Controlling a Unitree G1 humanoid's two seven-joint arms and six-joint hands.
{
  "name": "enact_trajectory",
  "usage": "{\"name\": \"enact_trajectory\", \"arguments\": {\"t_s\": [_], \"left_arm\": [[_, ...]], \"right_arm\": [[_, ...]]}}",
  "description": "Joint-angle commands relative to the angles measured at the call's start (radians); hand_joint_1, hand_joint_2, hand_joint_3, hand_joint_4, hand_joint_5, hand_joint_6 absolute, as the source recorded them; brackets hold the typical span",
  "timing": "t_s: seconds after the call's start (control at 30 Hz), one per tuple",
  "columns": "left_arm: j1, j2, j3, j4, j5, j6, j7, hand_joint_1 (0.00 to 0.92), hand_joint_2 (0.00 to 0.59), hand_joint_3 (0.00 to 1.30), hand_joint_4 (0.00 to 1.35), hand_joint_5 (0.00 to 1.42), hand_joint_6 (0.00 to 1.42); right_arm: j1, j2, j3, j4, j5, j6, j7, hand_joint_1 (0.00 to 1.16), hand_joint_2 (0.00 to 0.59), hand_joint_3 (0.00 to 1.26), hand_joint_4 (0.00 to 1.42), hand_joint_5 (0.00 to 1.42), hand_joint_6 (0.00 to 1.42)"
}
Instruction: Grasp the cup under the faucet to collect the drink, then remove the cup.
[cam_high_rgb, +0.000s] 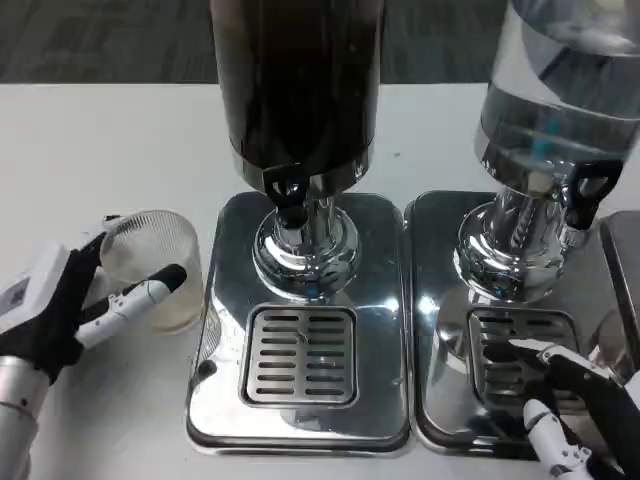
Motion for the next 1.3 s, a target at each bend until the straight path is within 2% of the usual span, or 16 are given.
{"name": "enact_trajectory", "arguments": {"t_s": [0.03, 0.23, 0.67, 0.83, 0.97, 1.3], "left_arm": [[-0.008, 0.002, -0.015, -0.011, 0.014, 0.002, 0.014, 0.0, 0.029, 0.12, 0.06, 0.33, 0.27], [-0.009, 0.003, -0.01, -0.011, 0.013, 0.006, 0.005, 0.0, 0.013, 0.0, 0.02, 0.29, 0.23], [-0.021, 0.01, -0.022, -0.005, 0.023, 0.01, -0.015, 0.0, 0.0, 0.0, 0.0, 0.26, 0.19], [-0.027, 0.015, -0.036, -0.008, 0.036, 0.014, 0.002, 0.005, 0.022, 0.0, 0.0, 0.27, 0.2], [-0.034, 0.017, -0.049, -0.006, 0.039, 0.018, 0.007, 0.093, 0.045, 0.0, 0.0, 0.28, 0.24], [-0.048, 0.016, -0.068, 0.003, 0.046, 0.034, 0.011, 0.179, 0.054, 0.0, 0.0, 0.3, 0.26]], "right_arm": [[0.001, -0.003, -0.009, -0.003, 0.02, -0.001, 0.009, 0.25, 0.586, 0.34, 0.22, 0.19, 0.23], [0.001, -0.003, -0.005, 0.0, 0.019, -0.003, 0.007, 0.24, 0.586, 0.34, 0.22, 0.19, 0.23], [0.0, 0.011, 0.0, 0.009, 0.03, 0.009, 0.006, 0.22, 0.586, 0.34, 0.22, 0.2, 0.23], [0.004, 0.016, 0.001, 0.01, 0.033, 0.006, 0.002, 0.22, 0.586, 0.34, 0.22, 0.2, 0.23], [0.006, 0.019, 0.003, 0.009, 0.025, 0.004, -0.002, 0.21, 0.586, 0.34, 0.22, 0.2, 0.23], [-0.007, 0.024, 0.008, 0.014, 0.025, 0.006, 0.0, 0.2, 0.586, 0.35, 0.22, 0.2, 0.23]]}}
